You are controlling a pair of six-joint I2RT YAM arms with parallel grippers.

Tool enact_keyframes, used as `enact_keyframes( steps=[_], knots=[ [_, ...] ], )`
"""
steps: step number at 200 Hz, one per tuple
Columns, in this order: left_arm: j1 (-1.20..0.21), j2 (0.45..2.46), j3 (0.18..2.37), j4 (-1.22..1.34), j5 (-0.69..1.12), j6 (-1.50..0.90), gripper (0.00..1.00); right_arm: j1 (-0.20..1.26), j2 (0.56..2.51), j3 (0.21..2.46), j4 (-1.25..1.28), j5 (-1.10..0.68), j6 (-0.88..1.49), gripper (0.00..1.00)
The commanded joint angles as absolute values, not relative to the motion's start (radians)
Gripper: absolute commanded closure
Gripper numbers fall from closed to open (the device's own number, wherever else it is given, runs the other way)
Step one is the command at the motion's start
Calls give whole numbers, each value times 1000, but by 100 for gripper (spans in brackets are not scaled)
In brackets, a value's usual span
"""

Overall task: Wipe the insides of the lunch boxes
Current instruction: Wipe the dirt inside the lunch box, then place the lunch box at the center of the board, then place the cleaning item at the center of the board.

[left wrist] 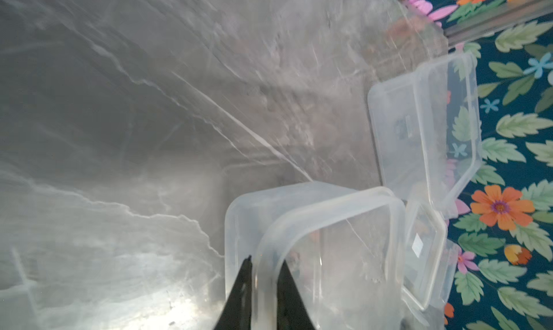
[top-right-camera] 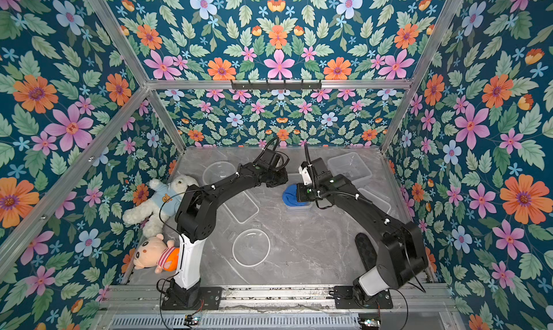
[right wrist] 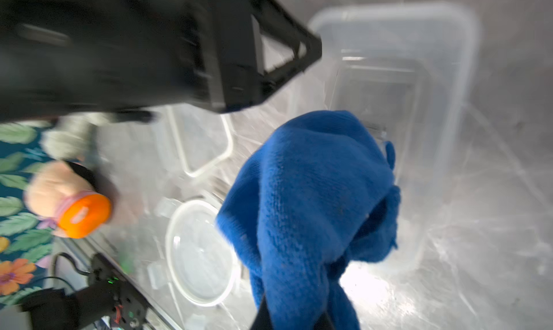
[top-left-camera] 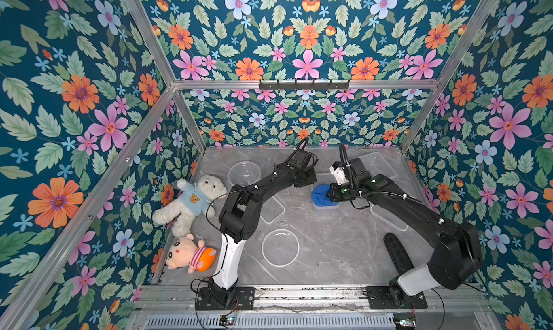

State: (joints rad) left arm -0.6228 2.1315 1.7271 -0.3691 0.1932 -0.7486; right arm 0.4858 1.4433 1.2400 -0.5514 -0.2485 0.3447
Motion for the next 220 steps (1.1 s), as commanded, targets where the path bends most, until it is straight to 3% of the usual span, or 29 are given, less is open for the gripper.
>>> enact_keyframes(
  steps=[1, 66, 80, 90, 103, 131, 138, 162, 209, 220],
  knots=[
    [-589, 2141, 1729, -411, 169, -730, 84, 486, 1353, 1219, -516, -191, 337, 100],
    [-470, 2109, 1706, -389, 172, -723, 83, 511, 1136, 958, -658, -127, 386, 100],
    [-467, 2101, 1707, -385, 181, -723, 74, 556, 1120, 883, -642, -97, 411, 100],
    [-466, 2094, 1707, -382, 193, -726, 58, 588, 1122, 832, -610, -95, 427, 77],
    [-466, 2083, 1705, -381, 202, -733, 47, 627, 1134, 775, -561, -95, 453, 47],
    [-468, 2029, 1690, -386, 192, -737, 45, 673, 1148, 659, -455, -76, 501, 26],
    [-467, 2010, 1685, -388, 189, -737, 44, 673, 1149, 636, -443, -74, 513, 13],
    [-468, 1934, 1660, -393, 169, -733, 41, 676, 1127, 586, -439, -65, 525, 1],
    [-556, 1771, 1526, -380, 180, -737, 40, 676, 982, 556, -439, -69, 482, 1],
    [-601, 1755, 1476, -342, 228, -756, 44, 676, 958, 554, -463, -42, 470, 1]
  ],
)
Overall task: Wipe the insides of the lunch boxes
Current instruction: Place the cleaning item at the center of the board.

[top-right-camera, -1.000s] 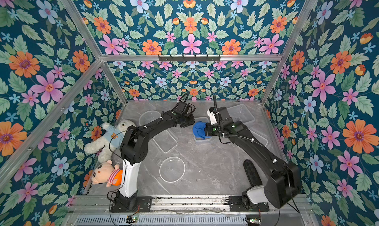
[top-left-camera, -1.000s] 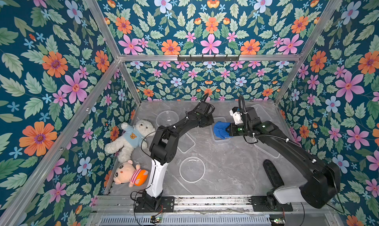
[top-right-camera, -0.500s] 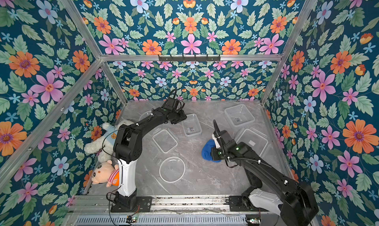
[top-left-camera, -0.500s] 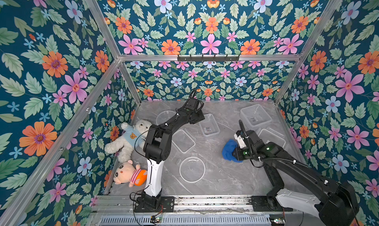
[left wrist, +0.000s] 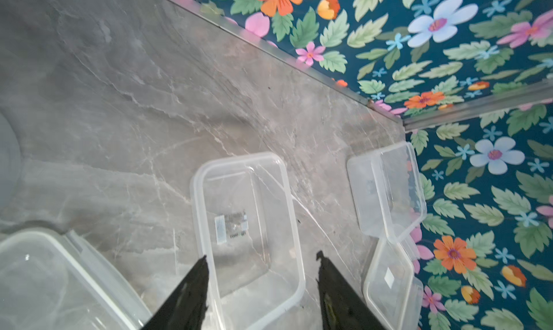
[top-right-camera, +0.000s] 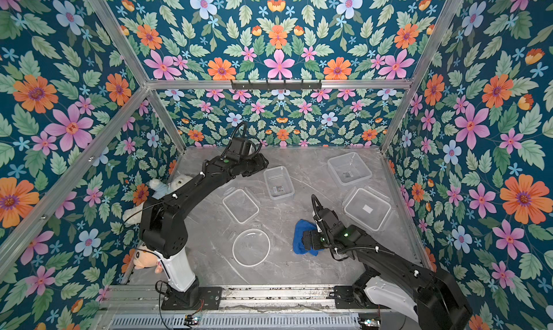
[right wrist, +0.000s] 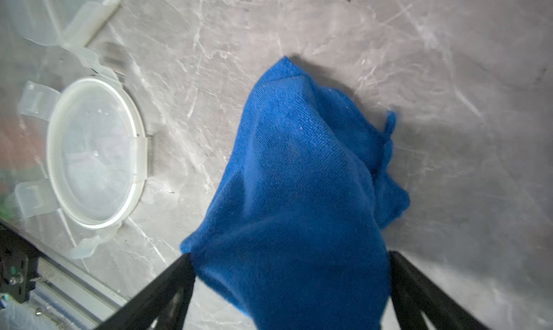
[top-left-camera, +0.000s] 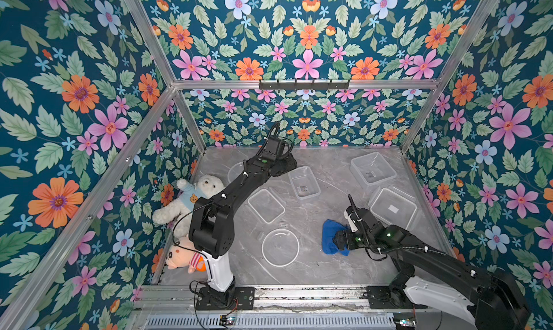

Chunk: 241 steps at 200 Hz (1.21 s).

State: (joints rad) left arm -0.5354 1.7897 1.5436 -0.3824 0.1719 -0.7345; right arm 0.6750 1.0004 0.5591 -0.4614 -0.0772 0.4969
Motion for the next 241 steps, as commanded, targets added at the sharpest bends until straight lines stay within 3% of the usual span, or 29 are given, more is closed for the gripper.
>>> enact_keyframes(
  steps=[1, 30, 45, 84, 147, 241],
  knots=[
    [-606, 1754, 1470, -337, 235, -758, 44, 676, 957, 555, -467, -39, 470, 1],
    [-733, 1795, 1327, -144, 431, -860, 72, 676, 994, 557, -511, -7, 490, 1],
    [-796, 1837, 1294, -112, 448, -881, 76, 676, 1019, 550, -498, -21, 509, 1],
    [-882, 1886, 1207, 30, 543, -976, 80, 676, 1043, 522, -486, 8, 540, 1],
    [-965, 1916, 1182, 44, 629, -1018, 81, 676, 1064, 512, -525, 44, 570, 1],
    [-1025, 2023, 1168, -169, 607, -948, 83, 675, 1044, 555, -574, 78, 601, 1]
  ],
)
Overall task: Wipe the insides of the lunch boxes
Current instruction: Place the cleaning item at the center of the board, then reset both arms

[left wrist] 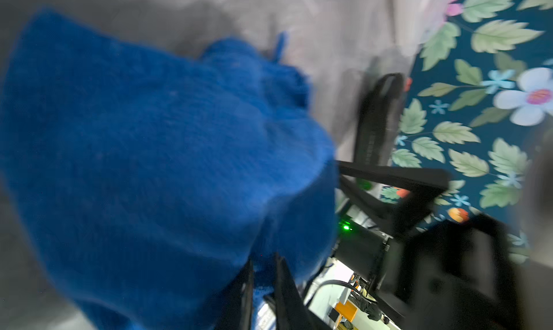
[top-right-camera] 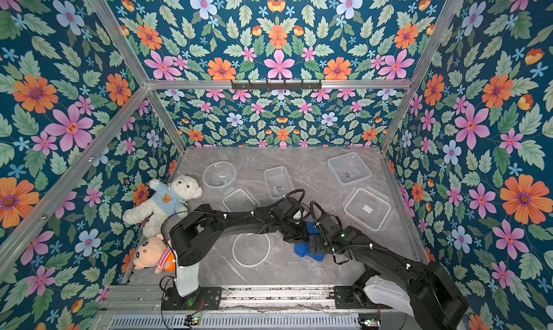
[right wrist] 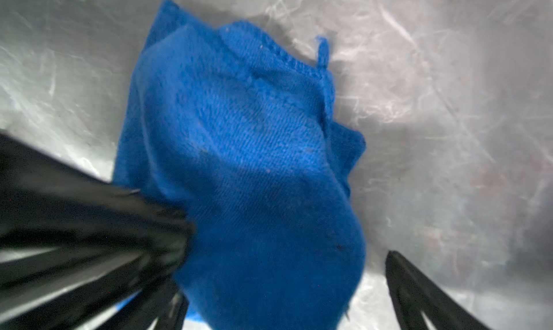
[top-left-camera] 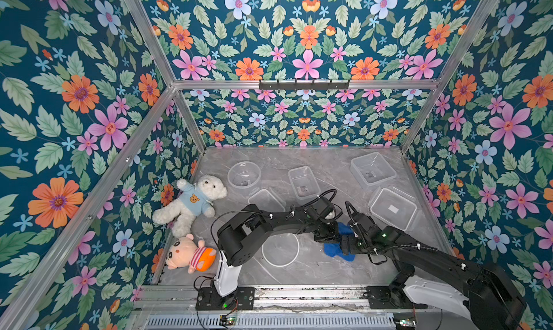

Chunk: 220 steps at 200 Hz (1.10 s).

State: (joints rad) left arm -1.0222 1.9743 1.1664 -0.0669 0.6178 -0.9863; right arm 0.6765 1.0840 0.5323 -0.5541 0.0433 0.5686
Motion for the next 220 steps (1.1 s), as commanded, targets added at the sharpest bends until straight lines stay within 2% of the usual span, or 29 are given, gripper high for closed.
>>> enact_keyframes(
  steps=[1, 43, 70, 74, 84, 89, 96, 115, 119, 122, 147, 167, 183, 202, 214, 220],
  knots=[
    [-1025, 2026, 1168, -170, 606, -947, 83, 675, 1041, 557, -575, 79, 601, 1],
    [-1025, 2072, 1152, -147, 611, -953, 84, 643, 898, 671, -780, 212, 602, 1],
    [-1020, 2040, 1186, -182, 587, -914, 82, 538, 779, 786, -868, 277, 551, 1],
    [-1020, 2029, 1192, -182, 582, -909, 78, 520, 766, 801, -865, 281, 537, 1],
    [-1013, 1996, 1216, -184, 571, -890, 56, 489, 744, 826, -848, 305, 509, 1],
    [-1008, 1975, 1236, -190, 560, -877, 48, 475, 743, 834, -827, 308, 491, 1],
    [-1000, 1944, 1271, -205, 533, -855, 41, 460, 750, 845, -798, 306, 465, 1],
    [-972, 1868, 1425, -311, 402, -765, 31, 443, 814, 872, -716, 261, 404, 1],
    [-964, 1853, 1457, -334, 374, -744, 6, 443, 830, 875, -699, 260, 397, 1],
    [-958, 1843, 1479, -349, 346, -728, 1, 442, 843, 877, -687, 263, 394, 1],
    [-886, 1758, 1611, -397, 224, -659, 1, 443, 935, 864, -568, 309, 362, 1],
    [-801, 1660, 1580, -307, 211, -645, 1, 436, 988, 855, -500, 394, 355, 1],
    [-729, 1583, 1532, -284, 119, -620, 1, 421, 1006, 822, -413, 435, 286, 1],
    [-684, 1468, 1429, -221, -80, -490, 1, 416, 1009, 725, -151, 459, 58, 1],
    [-680, 1391, 1316, -101, -232, -311, 1, 416, 1010, 599, 118, 423, -130, 1],
    [-680, 1353, 1226, 23, -294, -174, 1, 416, 1014, 537, 242, 449, -144, 1]
  ],
)
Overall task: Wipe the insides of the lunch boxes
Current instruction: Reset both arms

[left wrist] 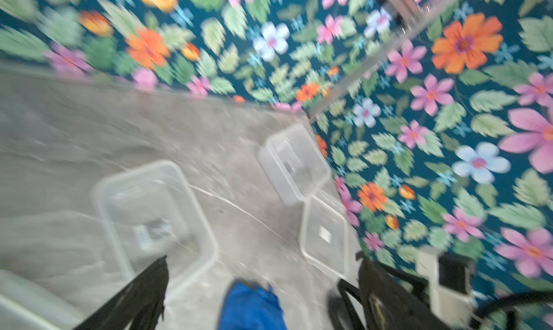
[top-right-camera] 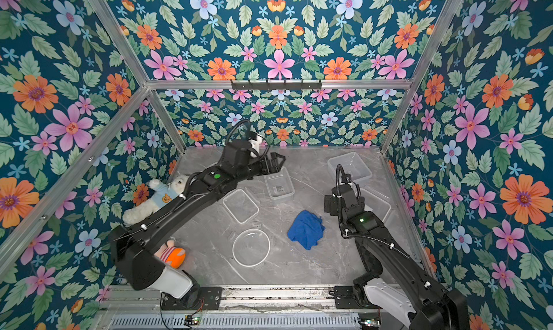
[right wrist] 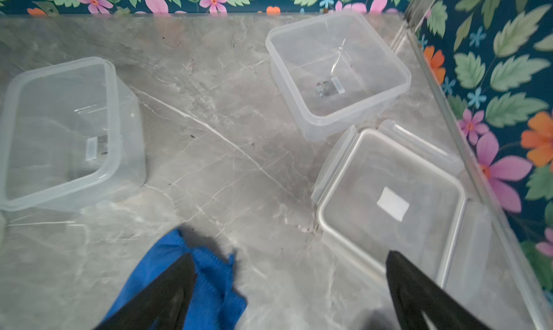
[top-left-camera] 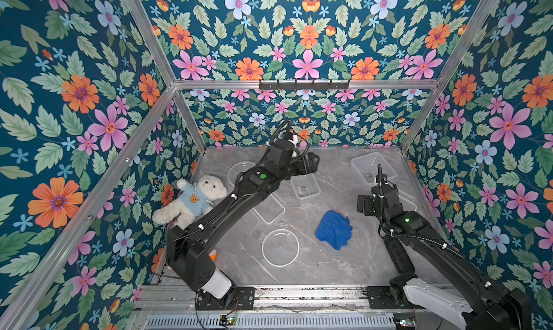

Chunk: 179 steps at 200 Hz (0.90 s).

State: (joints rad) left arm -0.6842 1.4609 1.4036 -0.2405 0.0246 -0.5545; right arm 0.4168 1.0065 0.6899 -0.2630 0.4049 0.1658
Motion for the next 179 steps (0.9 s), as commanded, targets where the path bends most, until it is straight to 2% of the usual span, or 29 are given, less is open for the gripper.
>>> enact_keyframes(
  steps=[1, 11, 25, 36, 44, 55, 66, 105, 124, 133, 150, 166, 179],
  knots=[
    [-680, 1347, 1213, 40, -299, -154, 1, 416, 1015, 528, 257, 458, -140, 1],
    [-679, 1284, 1049, 228, -386, 36, 1, 405, 1018, 465, 368, 514, -82, 1],
    [-675, 1221, 819, 510, -577, 229, 1, 337, 1013, 450, 295, 419, -14, 1],
    [-627, 1199, 676, 722, -715, 275, 1, 271, 1022, 452, 244, 348, 36, 1],
    [-563, 1195, 642, 688, -757, 257, 1, 242, 1034, 439, 251, 361, 53, 1],
    [-459, 1201, 638, 516, -720, 183, 1, 226, 1056, 408, 310, 401, 48, 1],
    [-373, 1215, 598, 477, -705, 76, 1, 212, 1080, 372, 379, 421, 45, 1],
    [-179, 1310, 371, 725, -538, -98, 1, 163, 1178, 361, 421, 385, 55, 1],
    [-135, 1408, 326, 890, -494, -97, 1, 133, 1200, 326, 565, 384, 48, 1],
    [-131, 1420, 363, 821, -487, -124, 1, 95, 1210, 310, 633, 339, 55, 1],
    [-120, 1471, 373, 906, -462, -80, 1, 28, 1244, 297, 728, 275, 87, 1],
    [-112, 1515, 396, 933, -431, -37, 1, -54, 1361, 262, 898, 149, 155, 1],
    [-102, 1579, 346, 1130, -383, 3, 1, -61, 1481, 225, 1135, 49, 100, 1]
  ],
)
